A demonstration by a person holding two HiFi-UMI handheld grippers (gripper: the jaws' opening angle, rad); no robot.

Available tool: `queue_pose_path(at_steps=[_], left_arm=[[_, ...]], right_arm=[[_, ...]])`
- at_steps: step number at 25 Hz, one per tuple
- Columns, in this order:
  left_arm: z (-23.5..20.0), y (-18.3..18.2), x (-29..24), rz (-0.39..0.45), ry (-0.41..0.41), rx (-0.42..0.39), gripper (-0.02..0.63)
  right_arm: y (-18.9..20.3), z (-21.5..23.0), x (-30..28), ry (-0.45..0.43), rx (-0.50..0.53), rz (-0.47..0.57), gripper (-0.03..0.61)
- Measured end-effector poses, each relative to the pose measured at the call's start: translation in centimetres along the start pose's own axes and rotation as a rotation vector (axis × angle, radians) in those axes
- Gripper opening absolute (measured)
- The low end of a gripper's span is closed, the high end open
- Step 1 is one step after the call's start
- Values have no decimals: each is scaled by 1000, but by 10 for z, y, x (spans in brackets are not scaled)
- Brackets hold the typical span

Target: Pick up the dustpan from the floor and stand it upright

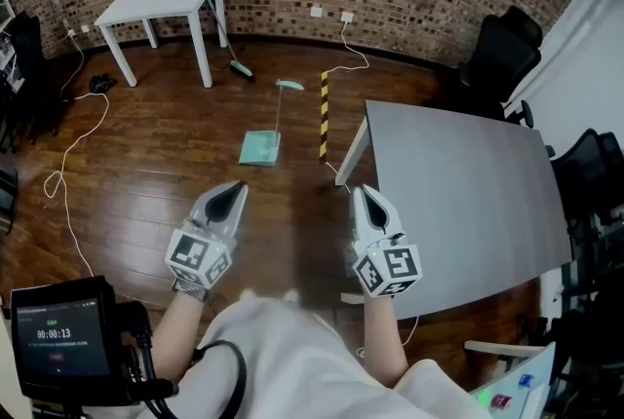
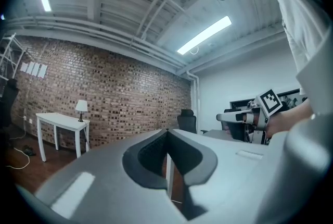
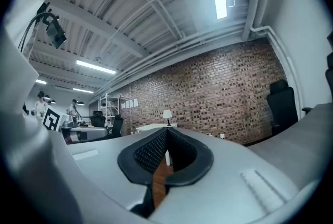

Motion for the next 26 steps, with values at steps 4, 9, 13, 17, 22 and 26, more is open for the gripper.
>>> queue_pose_path(at_steps=[4, 9, 13, 17, 22, 26], left_arm=[[-15, -6, 2, 1, 10, -7, 0], [-25, -8, -5, 7, 21, -13, 2], [-28, -8, -12, 0, 36, -20, 0], [-33, -8, -16, -8, 45, -19, 2], [-36, -5, -20, -13, 44, -13, 2], [-37, -2, -21, -19, 43, -14, 2]], right_arm=[[-4, -12, -12, 26, 22, -9, 12], [-7, -13, -22, 38, 27, -4, 12], [-6, -13, -30, 48, 25, -16, 12], [-5, -15, -36, 51, 20, -21, 12], [-3, -13, -38, 47, 20, -28, 12], [-2, -11, -41, 45, 20, -26, 12]])
Point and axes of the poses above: the fingertips, and each gripper's own axes: x backward along the fingers, z to its right, y out of its underside, the point moved 8 cm from there along x, backward along the fingers, and after that the axes turned 4 degrees about x, right-handed, at the moved point
